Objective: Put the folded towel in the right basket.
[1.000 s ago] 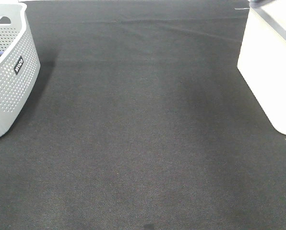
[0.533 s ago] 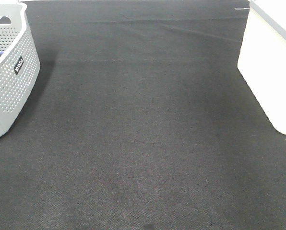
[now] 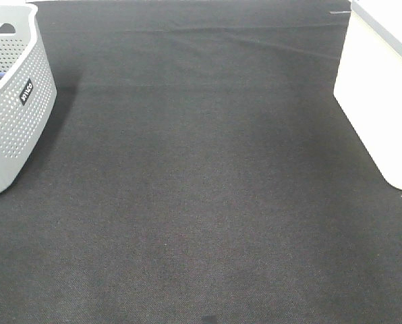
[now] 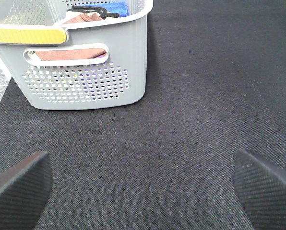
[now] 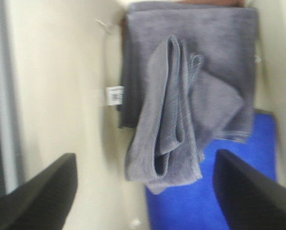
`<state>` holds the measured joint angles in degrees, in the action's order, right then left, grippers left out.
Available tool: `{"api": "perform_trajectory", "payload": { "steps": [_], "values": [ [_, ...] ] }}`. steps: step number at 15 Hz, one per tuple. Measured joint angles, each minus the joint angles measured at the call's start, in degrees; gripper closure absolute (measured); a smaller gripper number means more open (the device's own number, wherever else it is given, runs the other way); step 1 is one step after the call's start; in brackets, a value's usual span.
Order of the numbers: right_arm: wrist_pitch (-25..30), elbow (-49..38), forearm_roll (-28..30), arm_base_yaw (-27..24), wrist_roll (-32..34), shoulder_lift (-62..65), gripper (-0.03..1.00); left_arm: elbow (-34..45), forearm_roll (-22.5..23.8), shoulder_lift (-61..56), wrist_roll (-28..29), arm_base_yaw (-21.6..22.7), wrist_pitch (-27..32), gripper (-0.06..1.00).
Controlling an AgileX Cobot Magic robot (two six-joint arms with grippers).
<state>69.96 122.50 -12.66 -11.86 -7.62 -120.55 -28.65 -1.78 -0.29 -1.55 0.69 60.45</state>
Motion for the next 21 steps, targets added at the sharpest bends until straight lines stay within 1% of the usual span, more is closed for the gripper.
{"api": "perform_trajectory", "payload": {
  "steps": [1,3,6,8,9,10,12,14,18,19,21],
  "values": [
    [0.0,0.0,-1.5,0.4,-0.3,0.7,0.21,0.0,0.0,0.0,0.0,0.0,0.0,-0.03],
    [-0.1,0.0,-2.3,2.8,-0.5,3.2,0.20,0.0,0.0,0.0,0.0,0.0,0.0,-0.03],
    [-0.1,0.0,-2.5,9.4,-0.1,6.2,0.20,0.0,0.0,0.0,0.0,0.0,0.0,-0.03],
    [0.0,-0.1,-0.6,14.5,1.4,8.3,0.20,0.0,0.0,0.0,0.0,0.0,0.0,-0.03],
    [-0.1,-1.8,1.7,18.0,2.6,10.5,0.20,0.0,0.0,0.0,0.0,0.0,0.0,-0.03],
    [-0.1,-4.1,2.7,19.7,3.2,12.9,0.20,0.0,0.0,0.0,0.0,0.0,0.0,-0.03],
    [-0.1,-13.1,3.7,21.8,5.0,19.7,0.20,0.0,0.0,0.0,0.0,0.0,0.0,-0.03],
    [-0.2,-24.8,4.4,22.0,6.7,27.3,0.20,0.0,0.0,0.0,0.0,0.0,0.0,-0.03],
    [-0.2,-50.4,7.0,22.0,7.6,43.5,0.20,0.0,0.0,0.0,0.0,0.0,0.0,-0.03],
    [-0.2,-59.2,7.4,22.0,8.0,50.4,0.20,0.0,0.0,0.0,0.0,0.0,0.0,-0.03],
    [-0.2,-70.1,7.7,22.0,8.0,59.8,0.20,0.0,0.0,0.0,0.0,0.0,0.0,-0.03]
  ]
}}
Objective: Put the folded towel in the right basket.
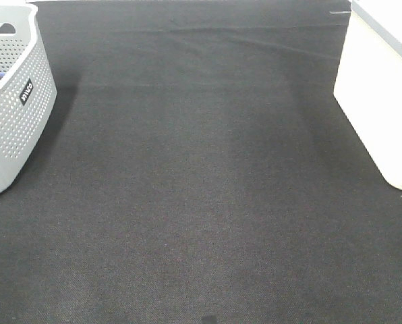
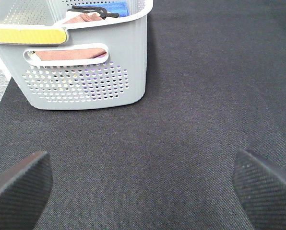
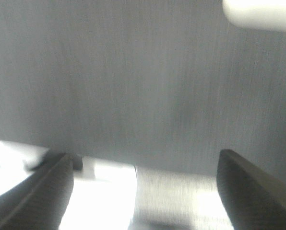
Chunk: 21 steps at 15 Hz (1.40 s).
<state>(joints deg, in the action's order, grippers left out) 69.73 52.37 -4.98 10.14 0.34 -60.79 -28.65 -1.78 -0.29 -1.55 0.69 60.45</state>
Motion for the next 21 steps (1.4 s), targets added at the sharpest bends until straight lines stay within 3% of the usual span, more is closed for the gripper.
{"api": "perform_trajectory", "payload": {
  "steps": [6,13,18,21],
  "values": [
    [-7.3,-21.7,3.4,0.0,-0.7,33.1,0.20,0.0,0.0,0.0,0.0,0.0,0.0,-0.03],
    [-8.7,-23.3,3.9,0.0,-2.4,59.5,0.20,0.0,0.0,0.0,0.0,0.0,0.0,-0.03],
    [-8.7,-23.3,3.9,-0.1,-2.5,59.2,0.20,0.0,0.0,0.0,0.0,0.0,0.0,-0.03],
    [-8.8,-23.3,3.9,-6.1,-2.9,59.2,0.20,0.0,0.0,0.0,0.0,0.0,0.0,-0.03]
  ]
}}
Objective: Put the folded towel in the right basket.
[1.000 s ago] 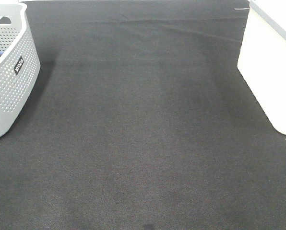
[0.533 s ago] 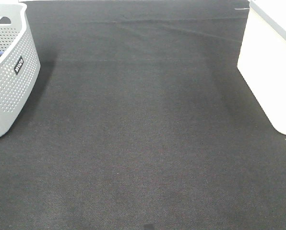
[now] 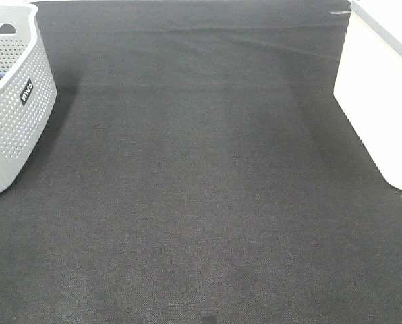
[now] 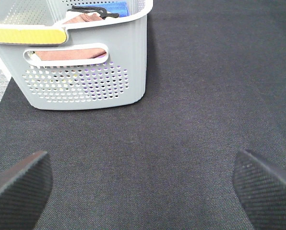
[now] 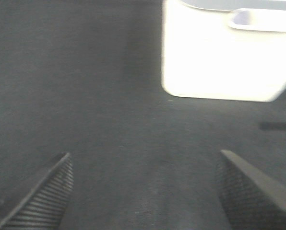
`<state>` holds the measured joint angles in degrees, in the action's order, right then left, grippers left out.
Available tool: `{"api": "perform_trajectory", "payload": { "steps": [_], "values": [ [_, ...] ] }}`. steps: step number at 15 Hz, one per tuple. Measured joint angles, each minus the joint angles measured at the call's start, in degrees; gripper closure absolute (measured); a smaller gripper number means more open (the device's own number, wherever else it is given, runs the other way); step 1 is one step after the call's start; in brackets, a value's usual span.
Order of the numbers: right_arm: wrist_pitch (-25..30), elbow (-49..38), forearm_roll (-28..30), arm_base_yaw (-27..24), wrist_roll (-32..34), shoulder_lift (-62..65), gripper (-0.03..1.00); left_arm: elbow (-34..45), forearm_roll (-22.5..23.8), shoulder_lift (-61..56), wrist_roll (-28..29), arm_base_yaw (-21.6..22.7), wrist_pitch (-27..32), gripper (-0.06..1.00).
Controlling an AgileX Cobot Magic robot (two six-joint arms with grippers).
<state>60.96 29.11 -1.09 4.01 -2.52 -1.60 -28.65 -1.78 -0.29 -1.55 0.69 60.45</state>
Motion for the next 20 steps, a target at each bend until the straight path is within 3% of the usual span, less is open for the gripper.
{"api": "perform_trajectory", "payload": {
  "steps": [2,20],
  "values": [
    [0.0,0.0,0.0,-1.8,0.0,0.1,0.20,0.0,0.0,0.0,0.0,0.0,0.0,-0.03],
    [-0.1,-0.2,0.0,-1.9,0.0,2.0,0.20,0.0,0.0,0.0,0.0,0.0,0.0,-0.03]
  ]
}}
